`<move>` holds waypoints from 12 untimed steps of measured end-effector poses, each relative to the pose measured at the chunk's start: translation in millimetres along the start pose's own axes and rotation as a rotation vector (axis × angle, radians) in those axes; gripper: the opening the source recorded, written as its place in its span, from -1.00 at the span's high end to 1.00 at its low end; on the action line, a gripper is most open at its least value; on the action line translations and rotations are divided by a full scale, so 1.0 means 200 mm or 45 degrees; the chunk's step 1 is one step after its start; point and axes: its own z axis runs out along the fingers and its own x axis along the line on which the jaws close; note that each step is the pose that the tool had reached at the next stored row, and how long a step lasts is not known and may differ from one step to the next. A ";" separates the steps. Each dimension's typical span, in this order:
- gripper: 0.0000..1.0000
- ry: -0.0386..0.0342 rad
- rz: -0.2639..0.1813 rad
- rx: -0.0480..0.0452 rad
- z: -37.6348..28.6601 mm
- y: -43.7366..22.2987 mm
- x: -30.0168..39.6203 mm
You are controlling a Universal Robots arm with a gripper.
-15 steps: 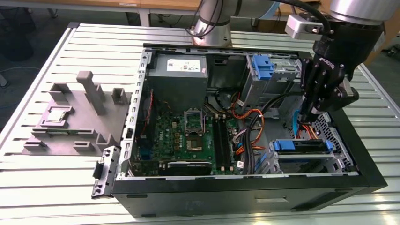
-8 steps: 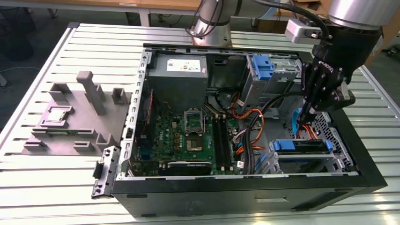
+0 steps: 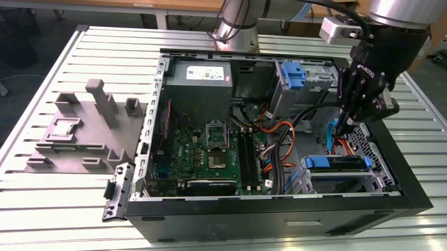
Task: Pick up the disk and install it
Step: 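Insert the second disk wire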
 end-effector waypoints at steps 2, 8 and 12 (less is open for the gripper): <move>0.69 -0.0002 0.000 0.000 -0.008 0.000 0.002; 0.66 0.0002 0.000 0.000 -0.011 0.003 0.000; 0.54 -0.0002 0.000 0.000 -0.019 0.018 0.002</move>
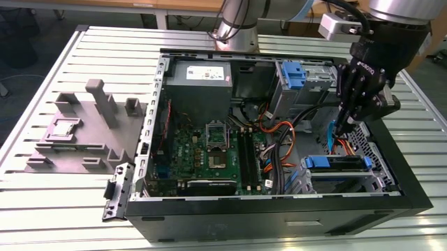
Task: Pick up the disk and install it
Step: 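Insert the second disk wire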
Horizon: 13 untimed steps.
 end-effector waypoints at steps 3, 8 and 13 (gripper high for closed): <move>0.54 0.0001 0.000 0.001 -0.001 0.020 0.001; 0.54 0.0001 0.000 0.001 0.026 0.022 -0.009; 0.55 -0.0020 0.000 0.001 0.057 0.015 -0.017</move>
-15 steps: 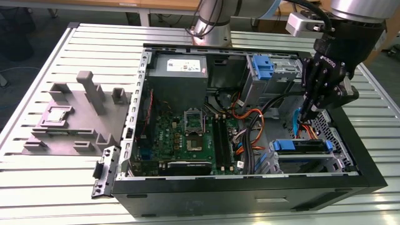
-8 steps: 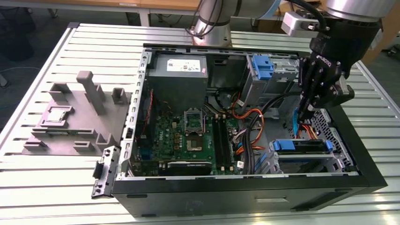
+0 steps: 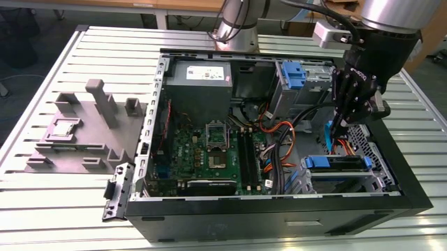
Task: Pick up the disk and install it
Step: 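Insert the second disk wire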
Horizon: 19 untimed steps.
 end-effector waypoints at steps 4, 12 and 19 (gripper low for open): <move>0.69 -0.0027 0.000 0.000 0.001 -0.001 -0.002; 0.69 -0.0019 0.000 -0.002 -0.019 -0.001 0.003; 0.54 -0.0012 -0.001 -0.003 -0.033 -0.003 0.006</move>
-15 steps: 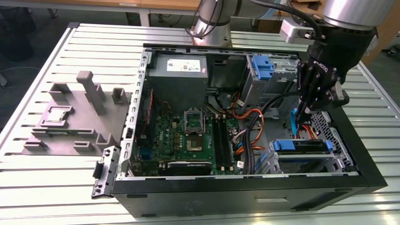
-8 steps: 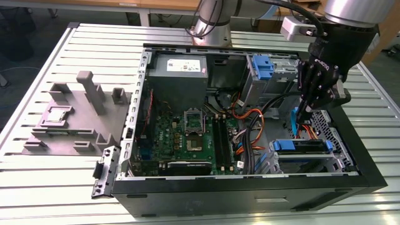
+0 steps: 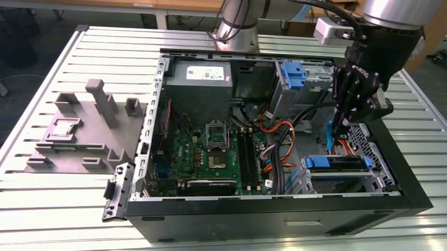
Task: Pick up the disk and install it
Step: 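Insert the second disk wire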
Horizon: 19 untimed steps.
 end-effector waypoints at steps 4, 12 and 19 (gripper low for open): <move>0.52 -0.0001 -0.001 -0.005 -0.039 0.000 0.009; 0.27 0.0059 0.007 0.013 -0.045 0.030 -0.016; 0.27 0.0368 0.012 0.031 -0.045 0.031 -0.047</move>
